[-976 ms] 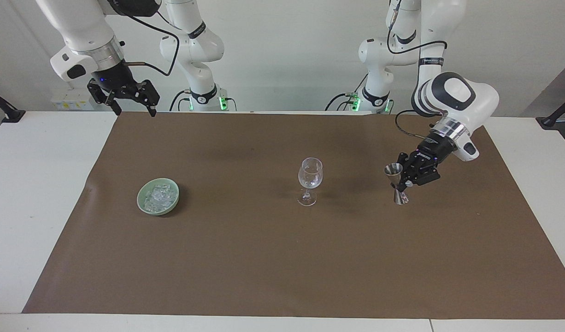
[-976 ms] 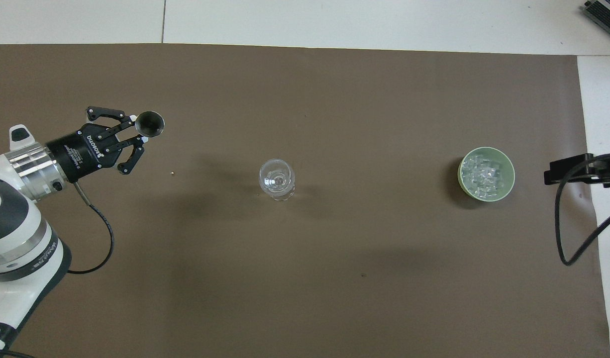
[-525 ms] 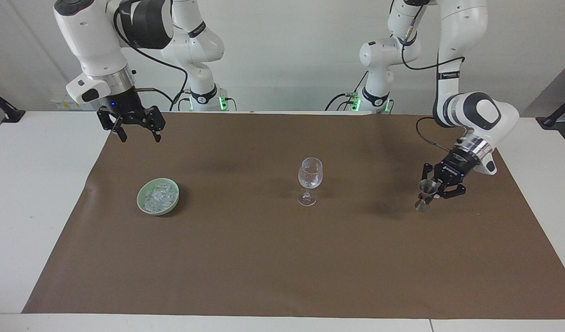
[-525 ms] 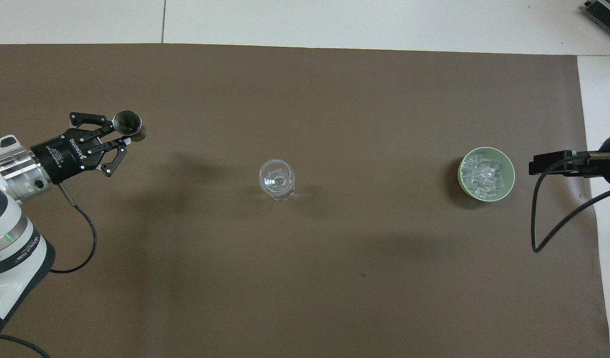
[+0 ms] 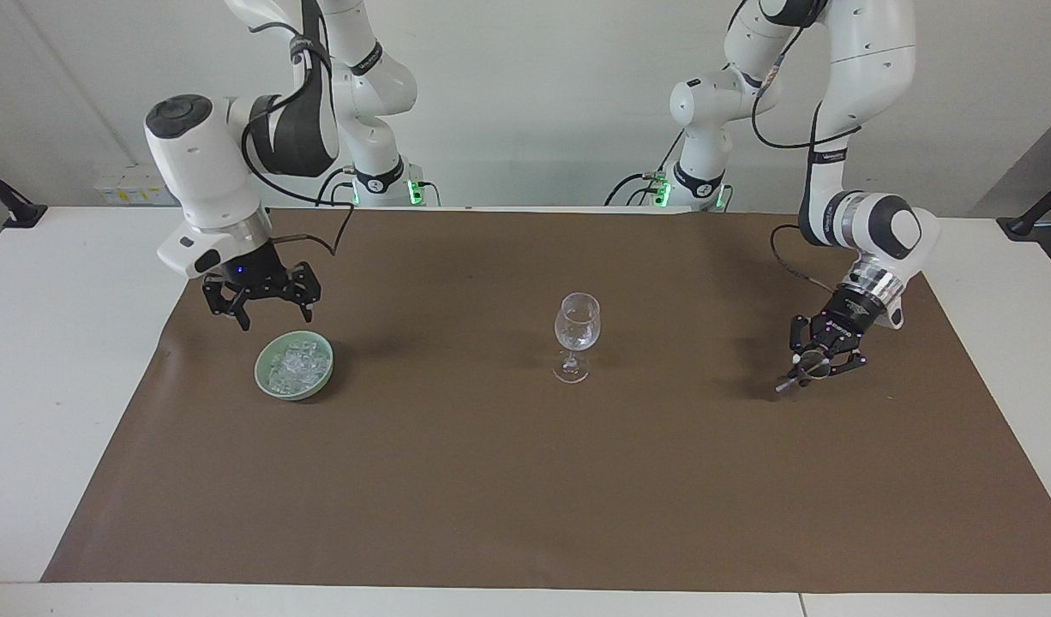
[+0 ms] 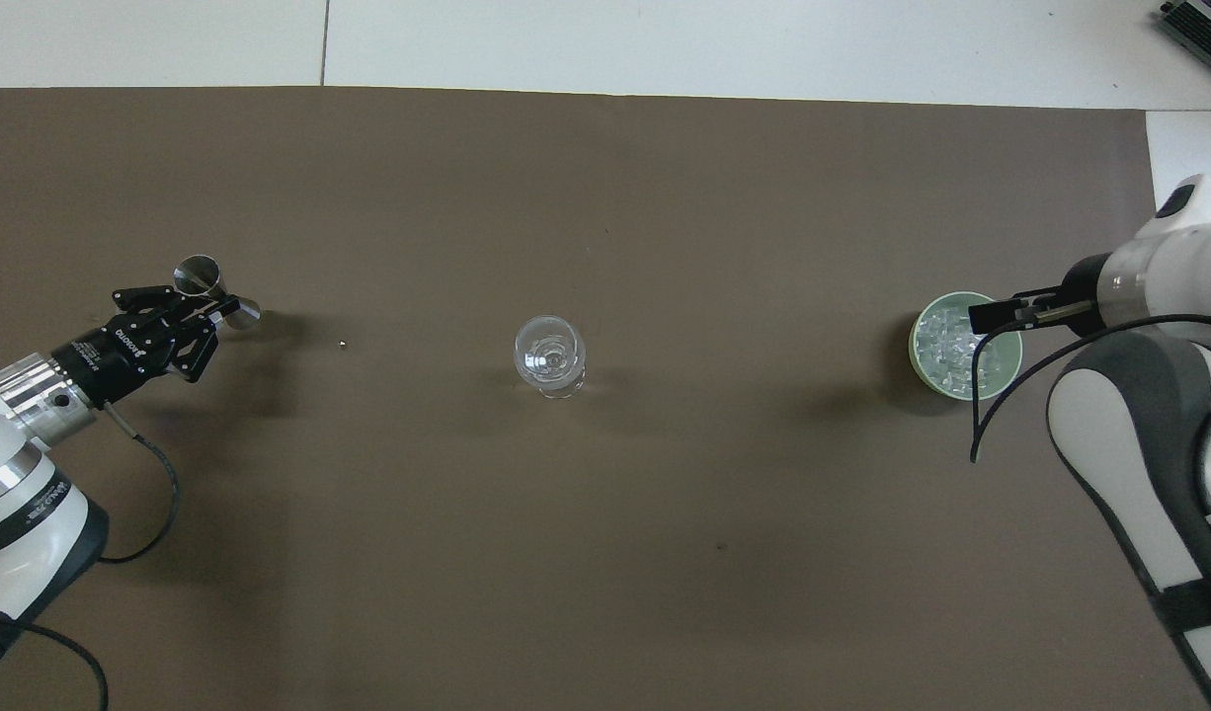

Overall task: Pour wine and add ice with both arms
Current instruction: 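Set down the jigger with the left gripper while the right gripper reaches the bowl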

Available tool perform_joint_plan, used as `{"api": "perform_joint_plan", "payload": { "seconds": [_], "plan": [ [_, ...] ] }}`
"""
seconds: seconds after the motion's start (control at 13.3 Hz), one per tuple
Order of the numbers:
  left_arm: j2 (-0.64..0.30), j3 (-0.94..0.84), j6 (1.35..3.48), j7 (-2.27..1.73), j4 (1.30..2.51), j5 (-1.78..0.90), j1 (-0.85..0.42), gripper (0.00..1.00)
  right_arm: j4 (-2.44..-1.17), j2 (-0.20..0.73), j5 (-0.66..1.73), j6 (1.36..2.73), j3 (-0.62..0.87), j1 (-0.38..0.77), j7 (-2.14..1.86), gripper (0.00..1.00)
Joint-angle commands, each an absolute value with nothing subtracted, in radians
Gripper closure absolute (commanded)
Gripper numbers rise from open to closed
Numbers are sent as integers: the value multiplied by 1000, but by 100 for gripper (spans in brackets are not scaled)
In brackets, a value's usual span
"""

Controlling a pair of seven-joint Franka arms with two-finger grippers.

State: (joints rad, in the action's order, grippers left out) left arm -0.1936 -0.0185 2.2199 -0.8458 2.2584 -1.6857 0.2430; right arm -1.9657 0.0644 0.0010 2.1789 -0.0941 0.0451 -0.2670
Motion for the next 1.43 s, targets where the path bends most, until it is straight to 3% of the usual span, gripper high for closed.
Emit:
{"api": "perform_joint_plan", "payload": {
  "seconds": [0.0,0.38,0.6,0.68,0.75,0.9,0.98,1.2,1.35],
  "plan": [
    [-198,-25,2204,-832,2284,-1729,245,100,-1994,124,12,2259,-95,29,-348,0],
    [-225,-25,2201,-828,2283,-1730,255,99,-2117,172,12,2425,-101,26,-393,0],
    [-232,-25,2201,-816,2286,-1730,259,88,-2148,170,12,2428,-101,26,-391,1],
    [-230,-25,2201,-818,2286,-1732,261,78,-2148,170,12,2419,-101,26,-390,2],
    [-232,-26,2198,-819,2278,-1733,262,60,-2146,169,12,2415,-101,26,-390,3],
    [-230,-23,2194,-821,2278,-1733,267,43,-2145,166,12,2402,-103,26,-393,5],
    [-230,-23,2189,-819,2278,-1733,275,27,-2145,166,12,2398,-112,26,-394,9],
    [-230,-21,2178,-815,2275,-1726,290,16,-2143,163,12,2392,-117,26,-394,27],
    [-229,-21,2193,-772,2275,-1718,284,7,-2141,163,12,2388,-117,26,-394,34]
  ]
}}
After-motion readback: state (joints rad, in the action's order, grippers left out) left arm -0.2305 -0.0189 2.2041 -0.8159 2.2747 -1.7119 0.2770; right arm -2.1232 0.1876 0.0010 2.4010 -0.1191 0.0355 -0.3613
